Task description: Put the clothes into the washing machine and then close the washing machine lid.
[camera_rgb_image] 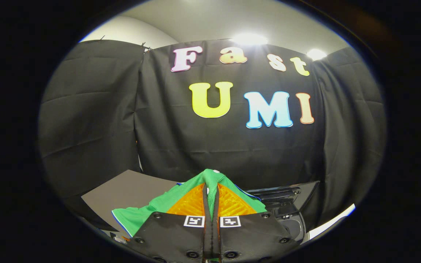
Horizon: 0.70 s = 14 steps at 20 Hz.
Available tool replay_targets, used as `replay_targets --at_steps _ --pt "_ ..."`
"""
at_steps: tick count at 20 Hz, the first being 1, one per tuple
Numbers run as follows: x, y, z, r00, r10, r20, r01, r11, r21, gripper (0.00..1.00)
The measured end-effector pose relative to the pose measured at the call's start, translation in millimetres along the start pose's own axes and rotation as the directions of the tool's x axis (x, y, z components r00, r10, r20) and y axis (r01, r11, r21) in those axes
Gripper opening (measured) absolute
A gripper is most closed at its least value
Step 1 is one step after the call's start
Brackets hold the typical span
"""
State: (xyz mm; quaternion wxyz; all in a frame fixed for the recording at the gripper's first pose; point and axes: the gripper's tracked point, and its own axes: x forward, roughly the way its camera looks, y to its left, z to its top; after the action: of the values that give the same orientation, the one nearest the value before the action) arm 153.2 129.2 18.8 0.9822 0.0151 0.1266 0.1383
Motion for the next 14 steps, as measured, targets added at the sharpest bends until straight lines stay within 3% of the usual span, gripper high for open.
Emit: replay_targets --at_steps 14 --pt "-12.0 -115.2 -21.2 0.992 -0.121 -0.018 0.122 0.992 0.033 0.02"
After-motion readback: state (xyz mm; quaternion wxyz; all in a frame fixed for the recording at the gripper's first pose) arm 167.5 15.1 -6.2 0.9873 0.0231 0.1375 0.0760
